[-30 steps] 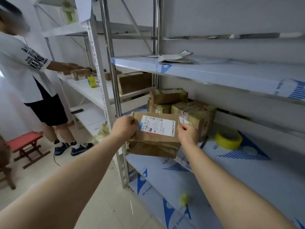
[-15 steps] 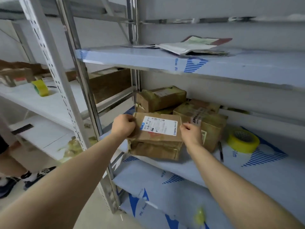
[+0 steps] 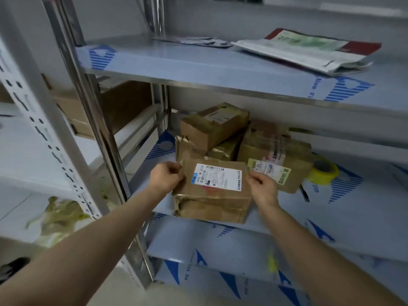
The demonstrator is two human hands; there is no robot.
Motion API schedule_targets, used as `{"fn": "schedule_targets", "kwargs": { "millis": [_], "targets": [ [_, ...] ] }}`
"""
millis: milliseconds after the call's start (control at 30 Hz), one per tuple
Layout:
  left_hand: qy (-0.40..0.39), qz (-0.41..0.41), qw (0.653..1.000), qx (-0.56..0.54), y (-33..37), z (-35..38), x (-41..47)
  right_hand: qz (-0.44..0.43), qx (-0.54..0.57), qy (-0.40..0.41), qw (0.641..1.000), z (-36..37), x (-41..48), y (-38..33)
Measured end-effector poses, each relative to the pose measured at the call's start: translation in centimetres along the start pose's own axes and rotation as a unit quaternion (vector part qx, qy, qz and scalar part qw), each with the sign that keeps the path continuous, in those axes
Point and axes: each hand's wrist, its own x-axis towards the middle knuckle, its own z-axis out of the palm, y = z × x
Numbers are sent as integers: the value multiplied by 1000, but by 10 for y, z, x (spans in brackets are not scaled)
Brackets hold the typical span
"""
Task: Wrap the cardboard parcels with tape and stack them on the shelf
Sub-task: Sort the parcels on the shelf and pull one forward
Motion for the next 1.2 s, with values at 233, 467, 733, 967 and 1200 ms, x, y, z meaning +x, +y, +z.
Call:
{"fn": "schedule_targets", "kwargs": {
  "millis": [233, 467, 733, 967, 1200],
  "targets": [
    [-50, -53, 984, -163, -11, -4, -13, 18, 13, -27, 999, -2, -12, 18],
    [-81, -119, 964, -222, -25, -4, -24, 74, 85, -98, 989, -12, -31, 30],
    [-82, -109, 952, -273, -13, -15, -29, 14, 123, -134, 983, -23, -38, 15],
    [-86, -1, 974, -212, 1, -20, -28, -1, 126, -72, 989, -33, -28, 8],
    [-115, 95, 959, -241, 26, -21, -35, 80, 210, -47, 973, -43, -18, 18]
  ]
}}
